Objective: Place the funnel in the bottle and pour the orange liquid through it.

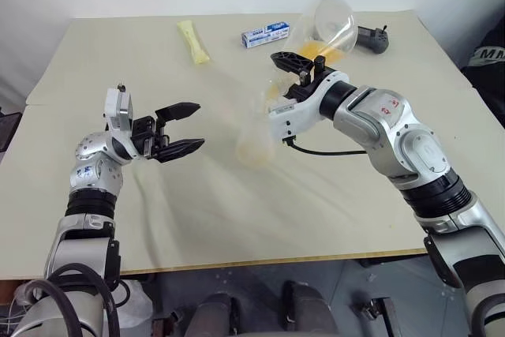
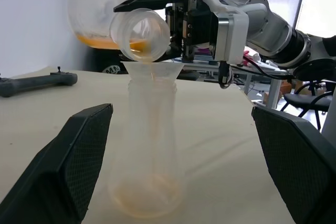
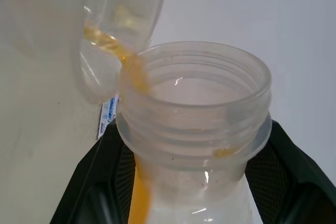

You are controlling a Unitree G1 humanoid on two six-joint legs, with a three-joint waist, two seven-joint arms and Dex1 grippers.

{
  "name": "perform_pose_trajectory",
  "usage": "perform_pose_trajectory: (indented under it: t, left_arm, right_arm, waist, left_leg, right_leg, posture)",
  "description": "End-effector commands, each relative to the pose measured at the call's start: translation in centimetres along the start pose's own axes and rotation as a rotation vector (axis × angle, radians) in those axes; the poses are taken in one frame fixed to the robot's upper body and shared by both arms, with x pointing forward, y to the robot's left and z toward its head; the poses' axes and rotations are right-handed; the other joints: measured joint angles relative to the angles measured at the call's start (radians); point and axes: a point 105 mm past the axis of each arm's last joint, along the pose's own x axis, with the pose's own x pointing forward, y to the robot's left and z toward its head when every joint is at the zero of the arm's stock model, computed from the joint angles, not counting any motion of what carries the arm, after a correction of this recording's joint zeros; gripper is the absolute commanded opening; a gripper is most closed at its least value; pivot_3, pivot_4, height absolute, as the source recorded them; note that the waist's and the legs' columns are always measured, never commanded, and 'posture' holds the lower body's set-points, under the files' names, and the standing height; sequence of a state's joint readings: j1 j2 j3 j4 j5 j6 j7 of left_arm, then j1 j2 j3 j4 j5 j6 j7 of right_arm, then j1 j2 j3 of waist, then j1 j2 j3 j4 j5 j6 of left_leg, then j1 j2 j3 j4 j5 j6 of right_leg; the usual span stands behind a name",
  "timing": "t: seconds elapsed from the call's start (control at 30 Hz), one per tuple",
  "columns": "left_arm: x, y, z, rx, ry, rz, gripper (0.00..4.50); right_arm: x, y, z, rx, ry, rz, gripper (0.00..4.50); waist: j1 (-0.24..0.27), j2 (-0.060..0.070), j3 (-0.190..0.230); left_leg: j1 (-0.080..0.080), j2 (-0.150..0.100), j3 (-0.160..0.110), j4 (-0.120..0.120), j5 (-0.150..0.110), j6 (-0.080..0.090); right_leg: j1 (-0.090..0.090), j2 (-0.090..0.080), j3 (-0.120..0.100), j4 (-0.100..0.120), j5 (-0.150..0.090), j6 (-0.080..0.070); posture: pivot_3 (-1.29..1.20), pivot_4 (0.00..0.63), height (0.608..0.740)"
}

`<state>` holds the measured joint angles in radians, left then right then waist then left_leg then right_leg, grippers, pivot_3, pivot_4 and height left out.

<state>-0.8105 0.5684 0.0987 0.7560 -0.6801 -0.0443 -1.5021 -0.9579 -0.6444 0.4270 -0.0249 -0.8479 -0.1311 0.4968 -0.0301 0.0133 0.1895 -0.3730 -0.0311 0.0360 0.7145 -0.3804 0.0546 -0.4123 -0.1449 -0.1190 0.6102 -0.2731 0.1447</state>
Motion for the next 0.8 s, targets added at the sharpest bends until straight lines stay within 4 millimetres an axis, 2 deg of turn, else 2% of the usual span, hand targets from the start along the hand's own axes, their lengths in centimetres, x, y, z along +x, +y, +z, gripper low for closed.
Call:
perform_pose_trajectory:
  t: [0.03, 0.8]
  left_arm:
    - [0.05, -1.14, 0.73, 0.027, -0.015, -0.120, 4.50]
    - [0.33, -1.00, 0.63, 0.022, -0.022, -0.121, 4.50]
  right_arm:
    - [-0.26, -2.35, -0.60, -0.036, 0.017, -0.087, 2.43]
    - [-0.21, -2.65, -0.47, -0.113, -0.007, -0.098, 2.43]
  waist:
    - [0.000, 0.000, 0.000]
    - [0.000, 0.000, 0.000]
  left_leg:
    - [0.000, 0.000, 0.000, 0.000, 0.000, 0.000]
    - [0.000, 0.000, 0.000, 0.000, 0.000, 0.000]
  right_leg:
    - [0.000, 0.000, 0.000, 0.000, 0.000, 0.000]
    - [0.000, 0.000, 0.000, 0.000, 0.000, 0.000]
  posture:
    - [0.00, 0.150, 0.740]
    - [0.00, 0.150, 0.740]
